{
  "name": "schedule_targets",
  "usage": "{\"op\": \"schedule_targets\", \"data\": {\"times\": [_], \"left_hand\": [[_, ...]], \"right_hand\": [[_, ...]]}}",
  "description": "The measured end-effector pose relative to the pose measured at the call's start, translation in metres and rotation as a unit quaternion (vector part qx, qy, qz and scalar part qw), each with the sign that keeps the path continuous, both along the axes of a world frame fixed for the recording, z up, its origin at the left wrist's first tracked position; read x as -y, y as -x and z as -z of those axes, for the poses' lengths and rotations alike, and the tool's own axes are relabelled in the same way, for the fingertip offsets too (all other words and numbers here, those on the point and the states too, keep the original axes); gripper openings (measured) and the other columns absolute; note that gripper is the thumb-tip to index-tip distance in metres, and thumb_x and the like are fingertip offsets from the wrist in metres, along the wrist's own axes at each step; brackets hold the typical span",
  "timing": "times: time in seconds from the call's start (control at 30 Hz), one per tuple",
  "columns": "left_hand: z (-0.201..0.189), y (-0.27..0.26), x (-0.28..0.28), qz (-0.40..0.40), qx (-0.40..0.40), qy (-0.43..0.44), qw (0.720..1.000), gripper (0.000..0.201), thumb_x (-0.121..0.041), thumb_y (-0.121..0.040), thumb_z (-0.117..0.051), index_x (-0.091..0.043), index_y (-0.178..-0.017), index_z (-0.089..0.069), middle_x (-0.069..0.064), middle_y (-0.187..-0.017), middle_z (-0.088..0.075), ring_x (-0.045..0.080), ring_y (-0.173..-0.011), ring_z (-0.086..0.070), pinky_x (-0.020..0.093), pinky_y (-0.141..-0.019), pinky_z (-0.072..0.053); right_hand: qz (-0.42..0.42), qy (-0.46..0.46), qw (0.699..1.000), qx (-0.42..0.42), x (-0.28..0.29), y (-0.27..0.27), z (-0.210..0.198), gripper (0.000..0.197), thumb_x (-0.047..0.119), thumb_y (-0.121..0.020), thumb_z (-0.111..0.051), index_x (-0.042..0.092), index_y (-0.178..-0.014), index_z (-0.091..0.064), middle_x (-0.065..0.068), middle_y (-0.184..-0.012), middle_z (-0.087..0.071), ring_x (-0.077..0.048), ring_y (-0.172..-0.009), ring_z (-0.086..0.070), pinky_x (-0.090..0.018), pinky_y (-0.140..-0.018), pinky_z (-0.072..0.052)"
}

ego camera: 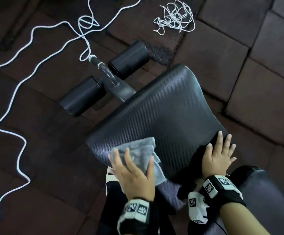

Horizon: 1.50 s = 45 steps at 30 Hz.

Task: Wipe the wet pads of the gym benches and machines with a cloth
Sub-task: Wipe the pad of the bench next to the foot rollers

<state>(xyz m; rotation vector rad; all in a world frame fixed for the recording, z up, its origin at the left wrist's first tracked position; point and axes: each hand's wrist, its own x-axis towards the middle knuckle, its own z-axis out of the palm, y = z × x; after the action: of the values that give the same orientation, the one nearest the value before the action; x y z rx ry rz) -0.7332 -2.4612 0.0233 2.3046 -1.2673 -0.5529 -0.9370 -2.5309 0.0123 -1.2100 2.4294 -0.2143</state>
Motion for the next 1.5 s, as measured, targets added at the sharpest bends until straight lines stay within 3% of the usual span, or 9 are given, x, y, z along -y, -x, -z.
{"op": "schedule_targets", "data": {"times": [0.13, 0.3, 0.43, 0.57, 0.73, 1.03, 1.13, 1.33, 1.5], "left_hand": [[0.0, 0.02, -0.012, -0.19, -0.137, 0.043, 0.971, 0.107, -0.035, -0.069, -0.082, -0.002, -0.145, -0.015, 0.019, -0.154, -0.003, 0.03, -0.144, -0.012, 0.055, -0.111, -0.029], [0.006, 0.019, -0.002, -0.389, -0.241, 0.081, 0.885, 0.094, -0.038, -0.068, -0.082, -0.002, -0.136, -0.027, 0.016, -0.141, -0.025, 0.022, -0.128, -0.038, 0.05, -0.095, -0.049], [0.002, 0.008, -0.006, -0.409, -0.282, 0.076, 0.865, 0.069, -0.054, -0.072, -0.073, -0.012, -0.121, -0.048, 0.0, -0.117, -0.061, 0.013, -0.104, -0.063, 0.041, -0.087, -0.055], [-0.005, 0.016, 0.0, -0.455, -0.259, -0.015, 0.852, 0.08, -0.059, -0.081, -0.061, -0.022, -0.146, -0.031, -0.003, -0.147, -0.039, 0.015, -0.134, -0.038, 0.035, -0.108, -0.032], [-0.002, 0.001, 0.019, -0.528, -0.288, 0.028, 0.798, 0.069, -0.054, -0.082, -0.063, -0.012, -0.135, -0.046, 0.001, -0.139, -0.036, 0.015, -0.12, -0.047, 0.034, -0.097, -0.044], [0.018, -0.149, 0.079, -0.33, -0.339, -0.014, 0.881, 0.039, -0.058, -0.08, -0.063, -0.041, -0.115, -0.058, -0.013, -0.122, -0.057, 0.012, -0.119, -0.052, 0.027, -0.102, -0.038], [0.025, -0.149, 0.076, -0.267, -0.267, -0.039, 0.925, 0.055, -0.061, -0.077, -0.063, -0.037, -0.126, -0.055, -0.01, -0.135, -0.051, 0.014, -0.126, -0.048, 0.034, -0.108, -0.035], [0.017, -0.102, 0.026, -0.272, -0.291, 0.051, 0.916, 0.071, -0.058, -0.076, -0.062, -0.044, -0.14, -0.035, -0.016, -0.146, -0.037, 0.007, -0.135, -0.036, 0.039, -0.113, -0.032], [0.014, -0.14, 0.056, -0.138, -0.195, 0.02, 0.971, 0.063, -0.062, -0.077, -0.052, -0.022, -0.124, -0.055, -0.005, -0.128, -0.054, 0.015, -0.122, -0.049, 0.037, -0.106, -0.038]], "right_hand": [[-0.013, -0.001, 1.0, 0.001, 0.005, -0.005, -0.004, 0.07, 0.042, -0.082, -0.026, 0.028, -0.15, -0.017, 0.0, -0.16, 0.001, -0.022, -0.146, 0.004, -0.054, -0.113, 0.007], [-0.026, -0.018, 0.999, -0.02, 0.011, -0.017, 0.001, 0.071, 0.048, -0.083, -0.023, 0.031, -0.151, -0.011, 0.0, -0.16, 0.004, -0.024, -0.146, 0.007, -0.055, -0.113, 0.007], [-0.027, -0.017, 0.999, -0.033, 0.009, -0.018, 0.002, 0.071, 0.049, -0.083, -0.022, 0.031, -0.151, -0.011, 0.002, -0.16, 0.003, -0.023, -0.146, 0.007, -0.053, -0.113, 0.006], [-0.033, -0.011, 0.999, -0.037, 0.008, -0.018, 0.003, 0.073, 0.054, -0.081, -0.018, 0.032, -0.151, -0.01, 0.002, -0.16, 0.002, -0.023, -0.146, 0.006, -0.054, -0.113, 0.005], [-0.029, -0.007, 0.999, -0.035, 0.008, -0.018, 0.003, 0.078, 0.059, -0.076, -0.013, 0.034, -0.15, -0.009, 0.003, -0.16, 0.002, -0.021, -0.146, 0.006, -0.055, -0.113, 0.005], [-0.024, -0.006, 0.999, -0.045, 0.008, -0.017, 0.006, 0.077, 0.058, -0.077, -0.015, 0.035, -0.15, -0.011, 0.003, -0.16, 0.001, -0.021, -0.146, 0.006, -0.056, -0.113, 0.003], [-0.027, -0.011, 0.999, -0.043, 0.008, -0.016, 0.006, 0.078, 0.059, -0.076, -0.014, 0.034, -0.15, -0.01, 0.003, -0.16, 0.001, -0.021, -0.146, 0.006, -0.057, -0.113, 0.003], [-0.029, -0.012, 0.999, -0.041, 0.008, -0.016, 0.005, 0.08, 0.062, -0.075, -0.011, 0.034, -0.151, -0.01, 0.003, -0.16, 0.002, -0.021, -0.146, 0.007, -0.056, -0.113, 0.003], [-0.023, -0.01, 0.999, -0.041, 0.008, -0.016, 0.006, 0.08, 0.063, -0.075, -0.013, 0.036, -0.15, -0.012, 0.003, -0.16, 0.001, -0.021, -0.146, 0.005, -0.056, -0.113, 0.002]]}}
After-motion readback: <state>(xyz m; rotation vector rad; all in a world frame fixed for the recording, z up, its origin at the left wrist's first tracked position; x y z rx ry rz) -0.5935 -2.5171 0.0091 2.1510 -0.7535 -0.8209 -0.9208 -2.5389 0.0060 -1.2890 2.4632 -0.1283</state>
